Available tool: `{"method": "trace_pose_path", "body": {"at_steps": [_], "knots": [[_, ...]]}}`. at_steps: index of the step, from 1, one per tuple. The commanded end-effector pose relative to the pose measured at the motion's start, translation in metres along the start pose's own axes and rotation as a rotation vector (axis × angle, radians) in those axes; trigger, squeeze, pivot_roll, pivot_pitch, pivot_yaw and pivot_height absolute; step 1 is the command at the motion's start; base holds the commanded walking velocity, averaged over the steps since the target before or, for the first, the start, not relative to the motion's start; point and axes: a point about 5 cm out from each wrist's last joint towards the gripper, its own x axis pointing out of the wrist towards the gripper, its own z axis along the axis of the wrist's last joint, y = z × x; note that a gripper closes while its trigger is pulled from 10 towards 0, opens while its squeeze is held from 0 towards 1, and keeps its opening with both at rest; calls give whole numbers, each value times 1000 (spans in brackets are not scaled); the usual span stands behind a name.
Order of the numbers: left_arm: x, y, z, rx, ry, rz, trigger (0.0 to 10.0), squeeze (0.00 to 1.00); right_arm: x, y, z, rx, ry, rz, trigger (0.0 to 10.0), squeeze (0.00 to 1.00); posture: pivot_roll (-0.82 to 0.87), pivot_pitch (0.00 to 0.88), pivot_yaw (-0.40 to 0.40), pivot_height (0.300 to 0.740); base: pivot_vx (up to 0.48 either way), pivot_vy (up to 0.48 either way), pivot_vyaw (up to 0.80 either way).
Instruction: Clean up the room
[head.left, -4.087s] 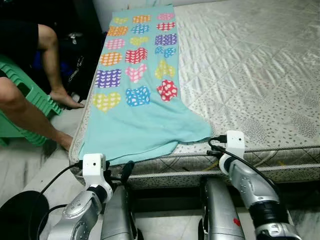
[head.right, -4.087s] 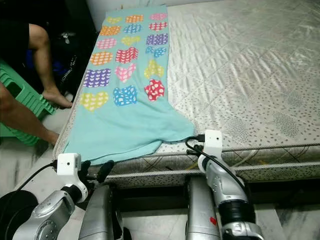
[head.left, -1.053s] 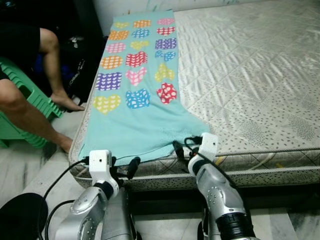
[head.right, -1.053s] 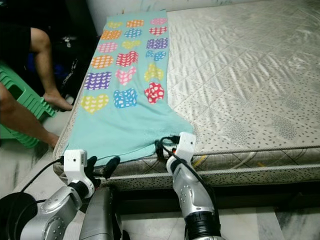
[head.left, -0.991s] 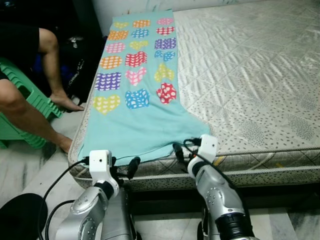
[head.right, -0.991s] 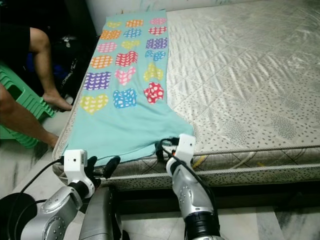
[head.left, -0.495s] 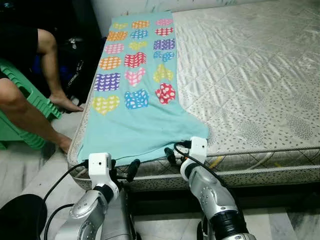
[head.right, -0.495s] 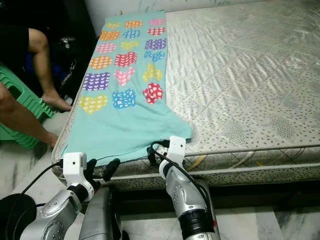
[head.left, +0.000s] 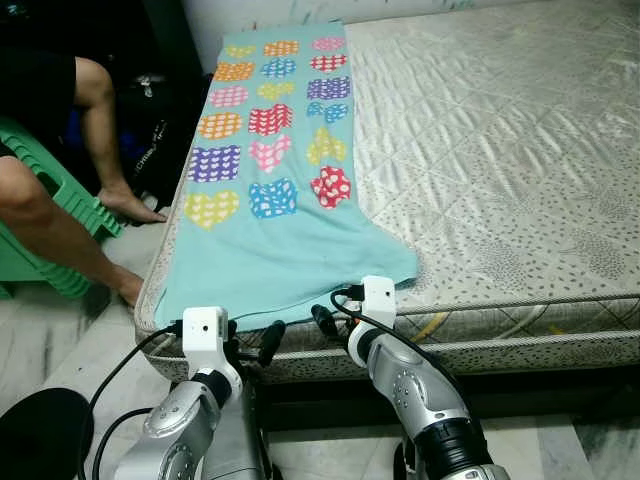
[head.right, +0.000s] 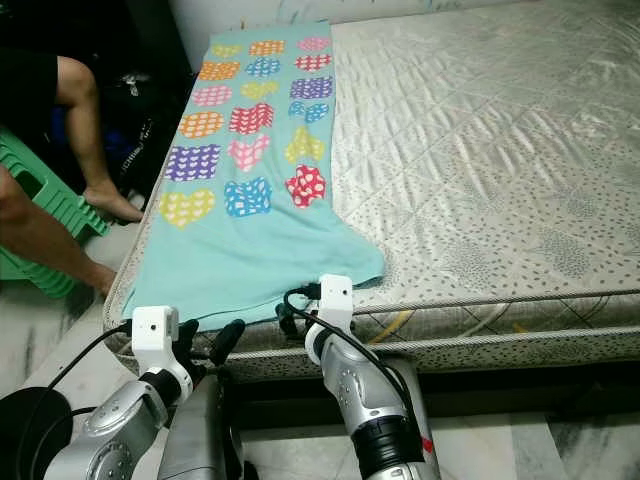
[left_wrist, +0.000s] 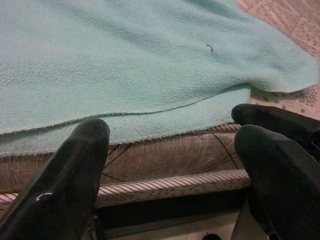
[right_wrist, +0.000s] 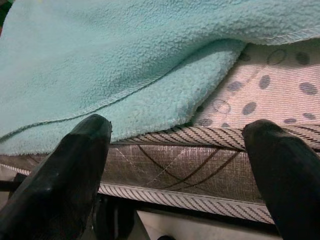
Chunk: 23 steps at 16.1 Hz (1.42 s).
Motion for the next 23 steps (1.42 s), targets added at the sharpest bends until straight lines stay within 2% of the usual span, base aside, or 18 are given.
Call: {"method": "trace_pose_path", "body": {"at_steps": [1,4,6,8,11,15,16,17,18,20,23], "knots": [[-3,4,1,21,4,15,10000,0,-3,46,-43,96,110,125,9373,0,16,52,111,500,0,0,0],[-1,2,1,23,4,8,10000,0,-2,48,-43,229,85,123,9686,0,16,50,111,500,0,0,0],[1,1,2,22,2,4,10000,0,0,54,-38,342,15,167,10000,0,16,49,113,500,0,0,0],[0,2,2,22,-7,24,10000,0,0,54,-33,358,-31,184,10000,0,18,49,111,500,0,0,0],[-4,4,-4,-79,12,75,10000,0,2,54,-31,368,-48,202,10000,0,23,48,106,500,0,0,0],[-6,7,-5,-92,28,90,10000,0,4,66,-42,293,41,261,10000,0,32,50,99,500,0,0,0],[-6,7,-5,-90,29,90,10000,0,4,66,-41,287,34,264,10000,0,33,50,99,500,0,0,0],[-6,7,-5,-87,27,89,10000,0,4,65,-35,280,-3,265,10000,0,33,49,98,500,0,0,0],[-5,6,-3,-89,12,90,10000,0,3,60,-21,256,-88,260,10000,0,35,48,98,500,0,0,0],[-5,6,-1,-94,0,91,10000,0,0,54,-6,173,-174,257,10000,0,31,49,103,500,0,0,0],[-2,6,-1,-103,7,83,10000,0,-10,28,17,87,-295,184,10000,0,23,47,104,500,0,0,0]]}}
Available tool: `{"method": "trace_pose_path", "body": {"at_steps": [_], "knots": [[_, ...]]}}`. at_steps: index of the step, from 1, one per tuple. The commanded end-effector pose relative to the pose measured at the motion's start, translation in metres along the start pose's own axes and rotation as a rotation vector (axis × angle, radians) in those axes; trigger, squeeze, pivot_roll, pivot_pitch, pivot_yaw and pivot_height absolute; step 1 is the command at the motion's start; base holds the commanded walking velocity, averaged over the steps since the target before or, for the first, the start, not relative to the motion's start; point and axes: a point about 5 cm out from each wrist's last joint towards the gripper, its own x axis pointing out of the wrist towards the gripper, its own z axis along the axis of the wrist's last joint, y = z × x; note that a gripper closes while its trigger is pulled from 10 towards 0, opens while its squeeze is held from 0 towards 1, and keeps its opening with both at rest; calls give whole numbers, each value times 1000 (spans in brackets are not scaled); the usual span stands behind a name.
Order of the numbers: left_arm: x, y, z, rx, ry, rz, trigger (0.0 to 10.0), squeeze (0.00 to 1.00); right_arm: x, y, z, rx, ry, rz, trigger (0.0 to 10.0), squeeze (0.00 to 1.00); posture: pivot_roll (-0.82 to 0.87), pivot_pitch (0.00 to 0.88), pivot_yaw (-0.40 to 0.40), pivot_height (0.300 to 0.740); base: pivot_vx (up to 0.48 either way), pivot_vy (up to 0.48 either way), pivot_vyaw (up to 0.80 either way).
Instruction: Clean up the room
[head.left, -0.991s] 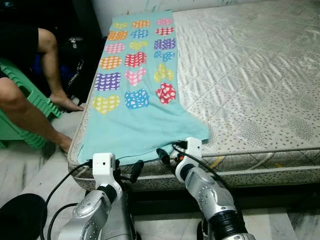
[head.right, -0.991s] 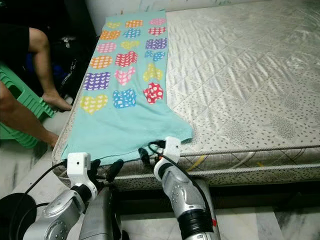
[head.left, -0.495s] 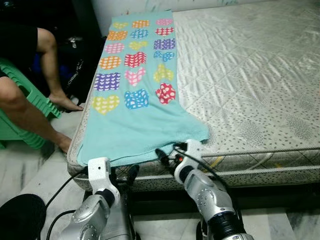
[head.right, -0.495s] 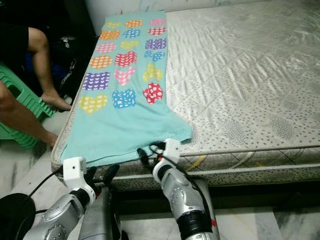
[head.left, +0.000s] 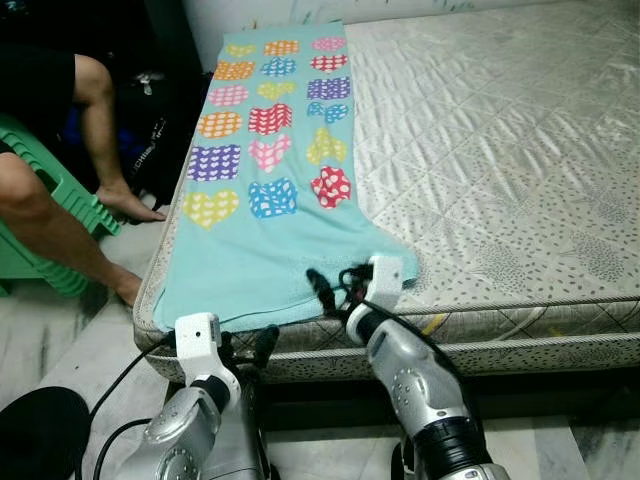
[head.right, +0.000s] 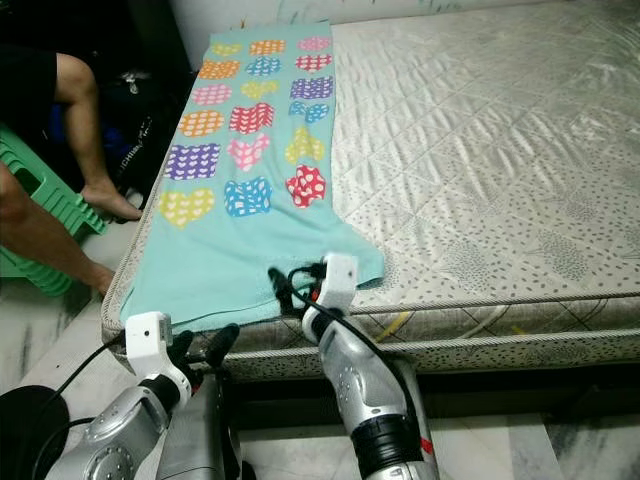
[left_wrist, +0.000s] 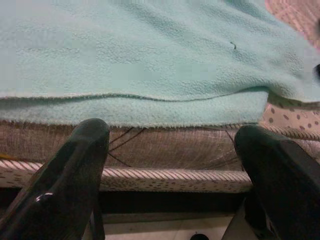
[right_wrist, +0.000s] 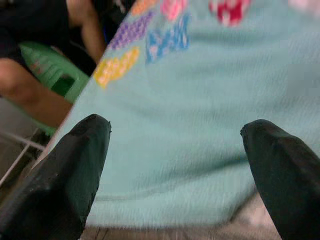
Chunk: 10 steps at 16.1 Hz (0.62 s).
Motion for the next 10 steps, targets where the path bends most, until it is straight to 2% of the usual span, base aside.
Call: {"method": "trace_pose_path", "body": {"at_steps": [1,5,6,10], "knots": [[1,2,4,9,-12,5,10000,0,-7,14,-15,63,0,12,10000,0,5,40,105,500,0,0,0],[4,1,5,6,-25,-2,10000,0,-12,4,15,6,-140,-44,10000,0,-10,26,107,500,0,0,0],[5,1,5,7,-26,-6,10000,0,-11,2,25,6,-176,-53,10000,0,-15,20,108,520,0,0,0],[9,1,5,8,-24,-11,10000,0,-11,1,30,4,-184,-62,10000,0,-24,10,108,565,0,0,0]]}}
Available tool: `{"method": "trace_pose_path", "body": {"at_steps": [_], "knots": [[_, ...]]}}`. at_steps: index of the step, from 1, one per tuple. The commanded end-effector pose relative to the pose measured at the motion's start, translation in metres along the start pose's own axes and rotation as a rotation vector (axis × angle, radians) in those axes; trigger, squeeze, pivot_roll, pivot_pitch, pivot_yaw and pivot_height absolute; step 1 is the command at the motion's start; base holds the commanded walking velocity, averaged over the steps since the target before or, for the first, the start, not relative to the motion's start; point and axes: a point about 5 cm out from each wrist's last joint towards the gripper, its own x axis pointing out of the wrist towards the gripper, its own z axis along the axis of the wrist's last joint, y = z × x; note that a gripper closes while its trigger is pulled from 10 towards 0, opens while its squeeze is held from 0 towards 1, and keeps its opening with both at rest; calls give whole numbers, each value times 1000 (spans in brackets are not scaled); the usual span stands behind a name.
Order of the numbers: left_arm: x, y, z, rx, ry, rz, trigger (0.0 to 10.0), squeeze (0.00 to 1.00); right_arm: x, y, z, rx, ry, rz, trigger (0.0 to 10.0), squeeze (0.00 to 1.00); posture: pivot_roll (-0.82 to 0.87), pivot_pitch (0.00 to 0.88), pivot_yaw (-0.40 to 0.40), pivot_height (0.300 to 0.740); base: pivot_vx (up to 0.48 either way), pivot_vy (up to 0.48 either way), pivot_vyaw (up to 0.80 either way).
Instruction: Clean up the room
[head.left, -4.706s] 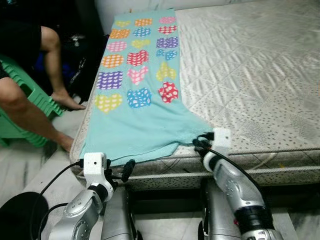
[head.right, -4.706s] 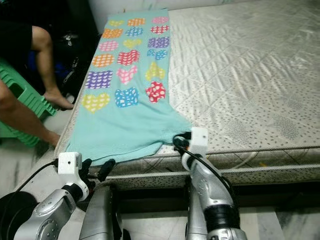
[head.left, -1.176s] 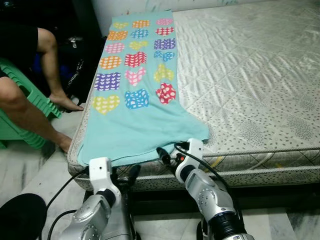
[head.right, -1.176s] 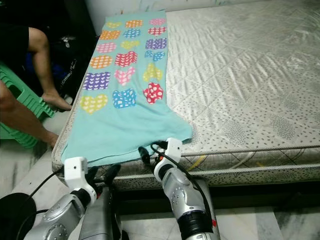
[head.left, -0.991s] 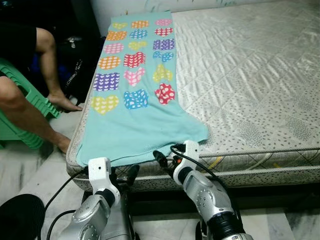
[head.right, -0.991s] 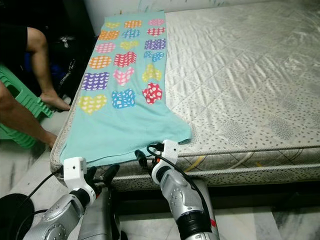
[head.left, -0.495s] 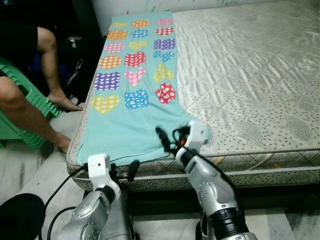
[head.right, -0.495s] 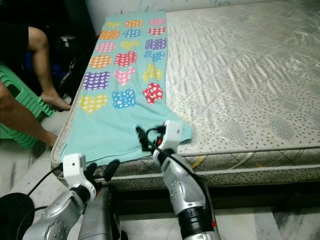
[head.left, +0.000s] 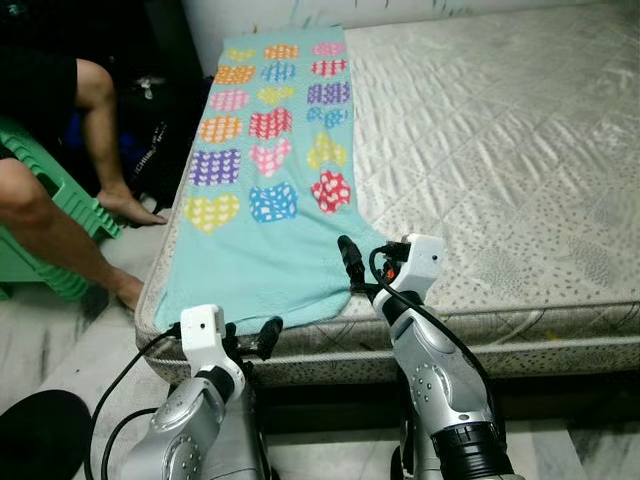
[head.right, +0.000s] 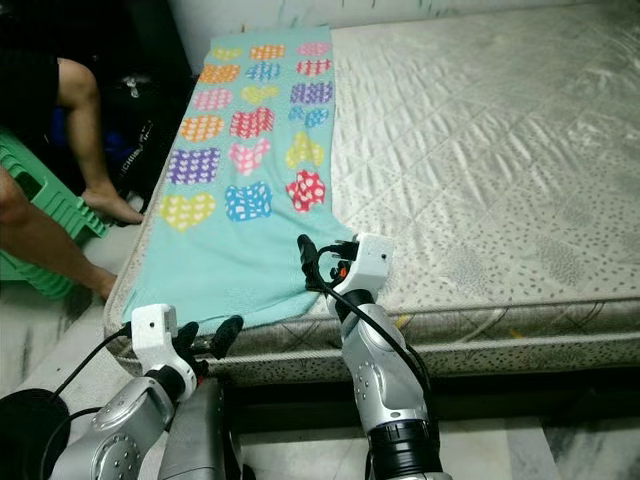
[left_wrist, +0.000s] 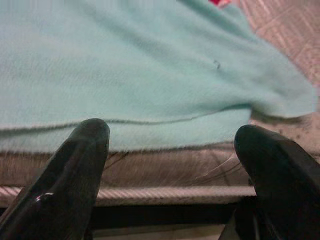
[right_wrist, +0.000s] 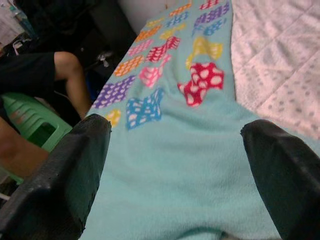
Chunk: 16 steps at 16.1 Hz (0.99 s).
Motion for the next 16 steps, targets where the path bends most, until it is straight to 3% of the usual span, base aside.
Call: {"method": "trace_pose_path", "body": {"at_steps": [1,13,16], "knots": [[1,3,3,10,-13,13,10000,0,-2,11,-5,43,2,12,10000,0,-25,8,105,575,0,0,0],[13,1,5,29,-37,-6,10000,0,1,-3,0,-11,-2,-12,10000,0,-45,0,96,725,0,0,0],[15,0,4,31,-42,-9,10000,0,2,-5,3,-18,-9,-15,10000,0,-52,0,95,740,0,0,0]]}}
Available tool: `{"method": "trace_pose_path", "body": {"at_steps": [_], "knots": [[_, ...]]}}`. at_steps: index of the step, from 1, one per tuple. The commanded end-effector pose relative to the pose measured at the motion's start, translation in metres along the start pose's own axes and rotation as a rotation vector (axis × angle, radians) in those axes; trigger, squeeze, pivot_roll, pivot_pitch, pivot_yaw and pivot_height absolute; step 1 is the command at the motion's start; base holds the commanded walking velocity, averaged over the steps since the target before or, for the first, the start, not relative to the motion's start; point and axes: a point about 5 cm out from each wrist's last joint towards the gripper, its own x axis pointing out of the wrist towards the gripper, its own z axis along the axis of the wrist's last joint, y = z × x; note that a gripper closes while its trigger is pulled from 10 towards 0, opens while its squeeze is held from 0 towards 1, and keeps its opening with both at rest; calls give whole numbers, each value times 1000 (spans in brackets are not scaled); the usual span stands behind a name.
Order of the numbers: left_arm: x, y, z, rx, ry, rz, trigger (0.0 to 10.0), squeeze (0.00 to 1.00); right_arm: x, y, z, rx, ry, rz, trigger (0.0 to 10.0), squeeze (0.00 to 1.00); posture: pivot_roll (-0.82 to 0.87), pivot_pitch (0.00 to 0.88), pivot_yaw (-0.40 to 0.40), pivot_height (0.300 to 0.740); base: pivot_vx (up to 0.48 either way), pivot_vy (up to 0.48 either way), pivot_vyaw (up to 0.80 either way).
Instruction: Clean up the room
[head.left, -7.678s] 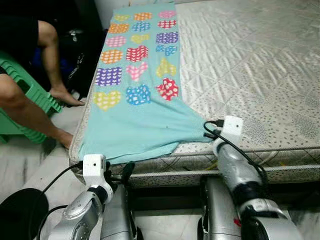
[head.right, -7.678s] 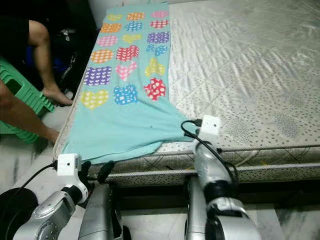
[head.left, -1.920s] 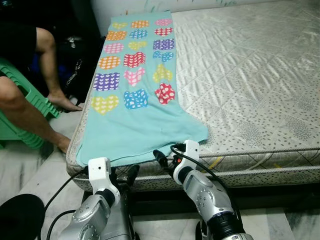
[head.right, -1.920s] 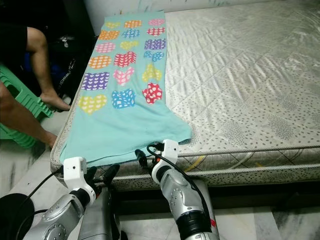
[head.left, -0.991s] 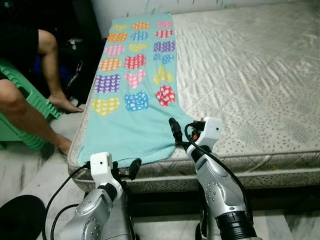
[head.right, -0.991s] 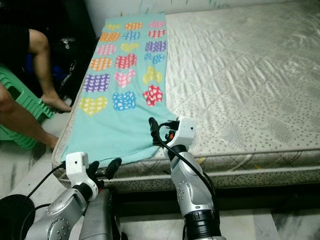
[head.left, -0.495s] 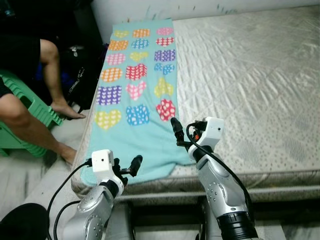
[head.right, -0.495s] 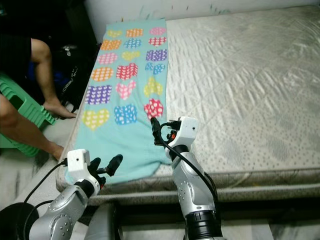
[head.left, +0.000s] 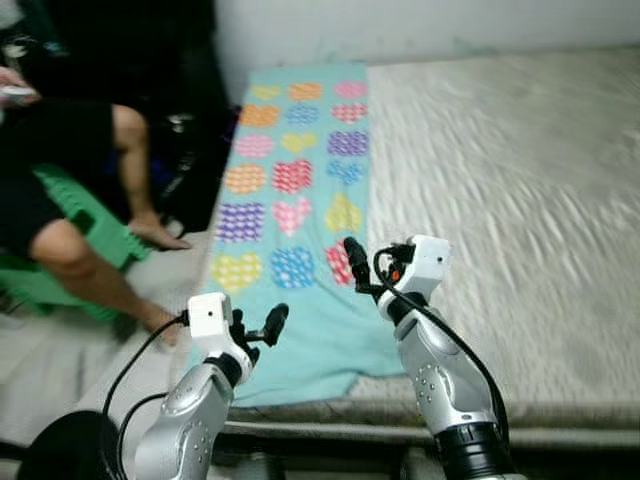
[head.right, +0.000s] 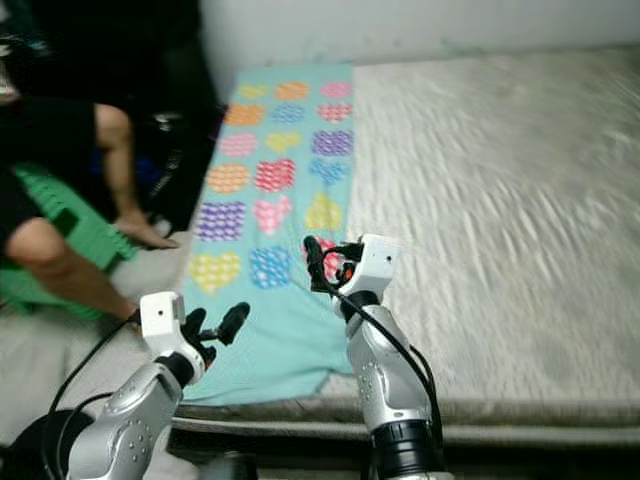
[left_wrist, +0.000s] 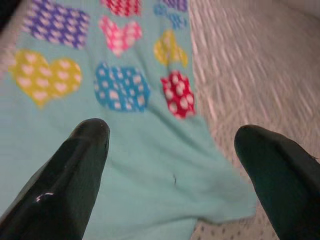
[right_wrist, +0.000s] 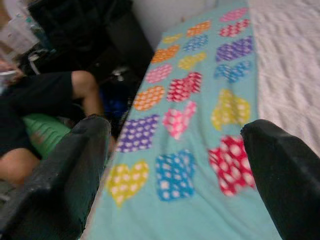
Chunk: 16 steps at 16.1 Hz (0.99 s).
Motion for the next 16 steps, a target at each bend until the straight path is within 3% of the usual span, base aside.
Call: {"method": "trace_pose_path", "body": {"at_steps": [1,6,9,12,13,15,16], "knots": [[0,4,-2,14,7,19,10000,0,2,2,0,3,-2,5,10000,0,-52,0,95,740,0,0,0],[5,4,-3,42,-15,18,10000,0,3,-3,-2,-15,3,3,10000,0,-60,0,91,740,0,0,0],[9,8,3,130,-75,42,10000,0,4,-10,2,-43,-24,-1,10000,0,-65,0,97,740,0,0,0],[12,12,12,229,-132,67,10000,0,3,-25,8,-143,-74,-47,10000,0,-70,0,112,740,0,0,0],[13,20,21,312,-171,77,10000,0,0,-33,8,-207,-83,-53,10000,0,-71,0,119,740,0,0,0],[11,33,28,343,-175,90,10000,0,-5,-41,5,-263,-74,-57,10000,0,-71,0,119,740,0,0,0],[6,57,34,335,-165,141,10000,0,-12,-54,1,-313,-54,-85,10000,0,-69,0,116,740,0,0,0]]}}
